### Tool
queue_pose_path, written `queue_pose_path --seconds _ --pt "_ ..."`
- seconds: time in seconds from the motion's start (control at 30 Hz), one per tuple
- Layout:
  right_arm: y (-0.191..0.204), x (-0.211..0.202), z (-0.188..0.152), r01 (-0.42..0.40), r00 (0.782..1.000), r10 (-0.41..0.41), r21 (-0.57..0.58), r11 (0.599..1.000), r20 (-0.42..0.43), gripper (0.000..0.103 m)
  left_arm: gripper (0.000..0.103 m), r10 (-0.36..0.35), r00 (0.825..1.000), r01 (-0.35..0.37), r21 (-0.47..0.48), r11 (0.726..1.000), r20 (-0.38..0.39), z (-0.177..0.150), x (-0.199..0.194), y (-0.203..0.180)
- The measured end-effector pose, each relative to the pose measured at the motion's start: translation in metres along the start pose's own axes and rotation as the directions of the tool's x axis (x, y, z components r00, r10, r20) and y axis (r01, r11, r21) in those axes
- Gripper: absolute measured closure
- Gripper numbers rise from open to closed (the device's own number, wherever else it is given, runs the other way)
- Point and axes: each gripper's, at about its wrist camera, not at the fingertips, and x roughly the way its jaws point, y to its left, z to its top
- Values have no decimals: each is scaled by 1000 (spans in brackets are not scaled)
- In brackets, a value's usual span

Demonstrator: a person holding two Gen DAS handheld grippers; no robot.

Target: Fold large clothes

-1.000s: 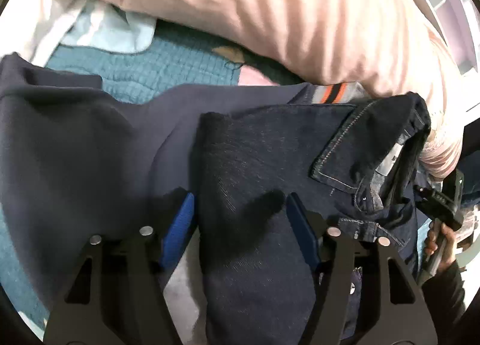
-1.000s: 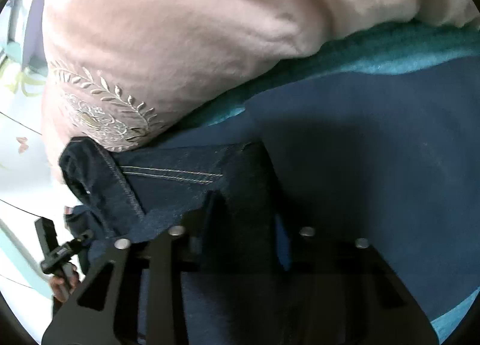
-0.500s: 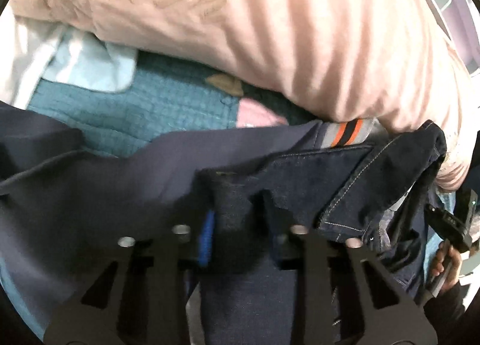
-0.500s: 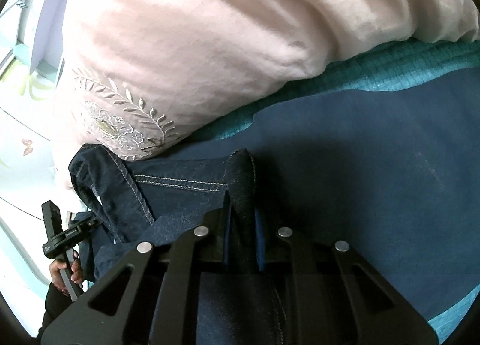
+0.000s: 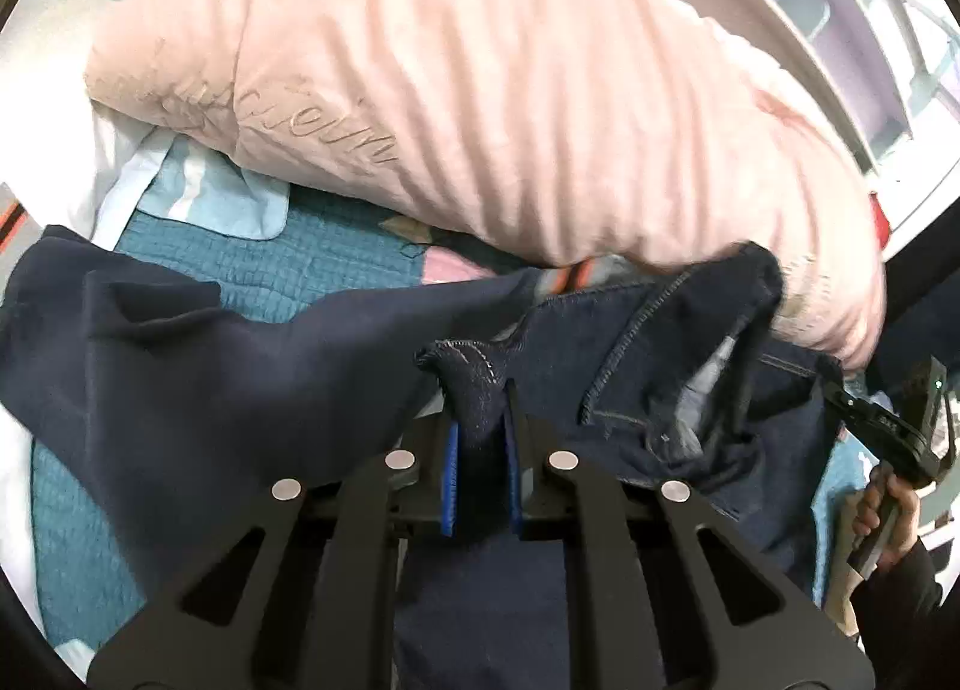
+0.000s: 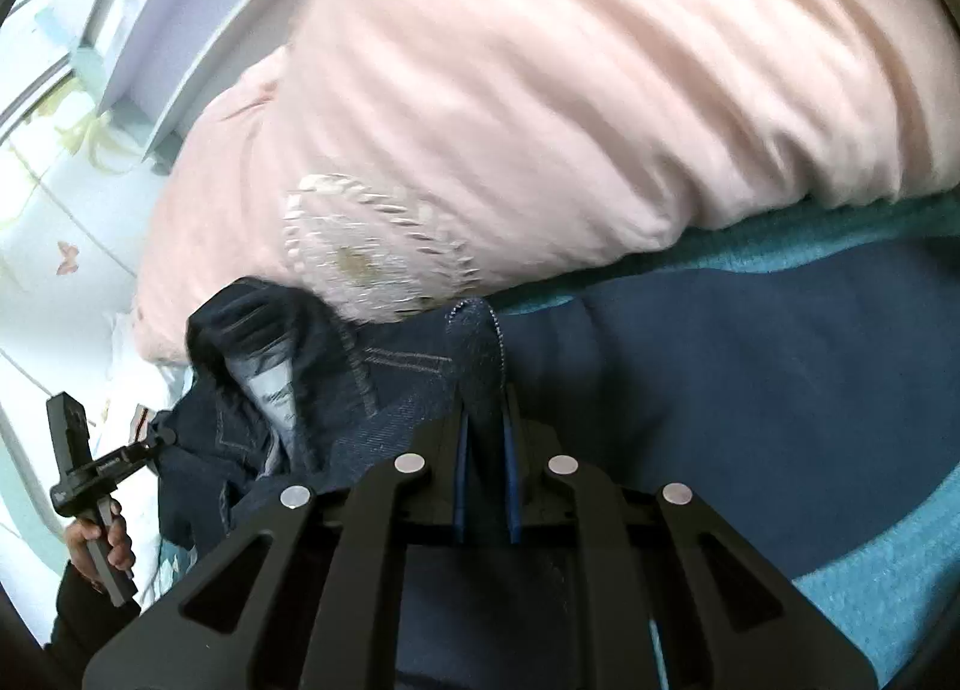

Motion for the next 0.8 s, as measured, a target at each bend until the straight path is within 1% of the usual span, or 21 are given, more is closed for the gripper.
queue_pose_path --seconds 0.07,0.17,0.23,0.33,0.4,0.47,0.53,0.67,0.8 --pt "9 -15 -3 -2 1000 2 -20 1000 11 94 92 -10 1000 10 -1 1000 11 -11 -17 -5" --pt "17 -34 -10 5 1000 -4 -38 999 28 94 92 -2 1000 2 19 1000 27 -20 -30 -19" --pt "21 -47 -14 8 999 -7 -42 999 40 95 93 -6 999 5 23 1000 43 -30 -52 -27" --pt "30 -70 -25 24 998 -21 -53 998 60 95 93 -12 998 11 20 1000 57 -43 -68 -33" --pt "35 -83 -33 20 997 -16 -55 998 69 95 93 -16 998 15 17 1000 66 -53 -81 -36" --pt "40 -96 -44 39 996 -34 -59 997 79 95 93 -17 997 16 14 1000 73 -63 -90 -38" --pt "43 -106 -54 36 996 -31 -60 998 87 95 93 -15 996 13 15 1000 90 -75 -102 -42" --pt "43 -128 -72 28 994 -21 -65 997 105 95 93 -23 995 23 6 1000 97 -101 -122 -47" --pt "42 -154 -97 27 993 -20 -57 998 115 95 93 -25 995 26 -8 1000 100 -138 -144 -49"
